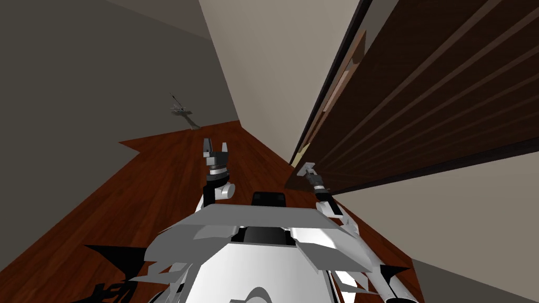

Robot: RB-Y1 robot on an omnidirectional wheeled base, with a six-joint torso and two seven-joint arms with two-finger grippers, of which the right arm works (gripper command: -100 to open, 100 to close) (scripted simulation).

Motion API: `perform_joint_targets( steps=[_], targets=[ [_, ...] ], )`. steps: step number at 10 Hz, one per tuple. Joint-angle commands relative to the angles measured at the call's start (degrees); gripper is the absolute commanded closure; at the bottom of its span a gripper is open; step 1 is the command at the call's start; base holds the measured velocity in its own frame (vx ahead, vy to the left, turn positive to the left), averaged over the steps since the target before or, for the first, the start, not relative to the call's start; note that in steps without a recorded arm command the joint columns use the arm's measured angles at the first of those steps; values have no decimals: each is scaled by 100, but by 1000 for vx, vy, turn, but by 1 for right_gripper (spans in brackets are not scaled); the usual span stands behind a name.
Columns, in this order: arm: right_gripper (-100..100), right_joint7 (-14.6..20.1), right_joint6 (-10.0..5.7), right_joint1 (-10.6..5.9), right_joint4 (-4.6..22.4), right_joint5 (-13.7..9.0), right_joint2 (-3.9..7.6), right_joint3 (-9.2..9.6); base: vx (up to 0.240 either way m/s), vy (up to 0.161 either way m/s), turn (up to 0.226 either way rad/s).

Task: Pull the door open

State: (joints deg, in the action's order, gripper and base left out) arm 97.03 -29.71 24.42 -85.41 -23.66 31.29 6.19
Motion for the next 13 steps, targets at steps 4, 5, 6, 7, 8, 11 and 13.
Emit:
perform_joint_targets(
  steps=[4, 5, 6, 7, 8, 11, 13],
  targets=[
    [100, 155, -154, 58, 51, 44, 147, 102, -163, -43, 84],
    [100, 200, -204, 70, 58, 57, 196, 125, -160, -73, 111],
    [100, 251, -258, 84, 66, 71, 249, 149, -189, -79, 117],
    [100, 304, -315, 99, 74, 86, 305, 175, -197, -62, 135],
    [100, 357, -372, 114, 82, 101, 360, 201, -203, -70, 125],
    [100, 495, -521, 152, 104, 139, 506, 269, -192, -65, 125],
    [100, 499, -500, 163, 123, 147, 512, 294, -118, -39, 58]
  ],
)
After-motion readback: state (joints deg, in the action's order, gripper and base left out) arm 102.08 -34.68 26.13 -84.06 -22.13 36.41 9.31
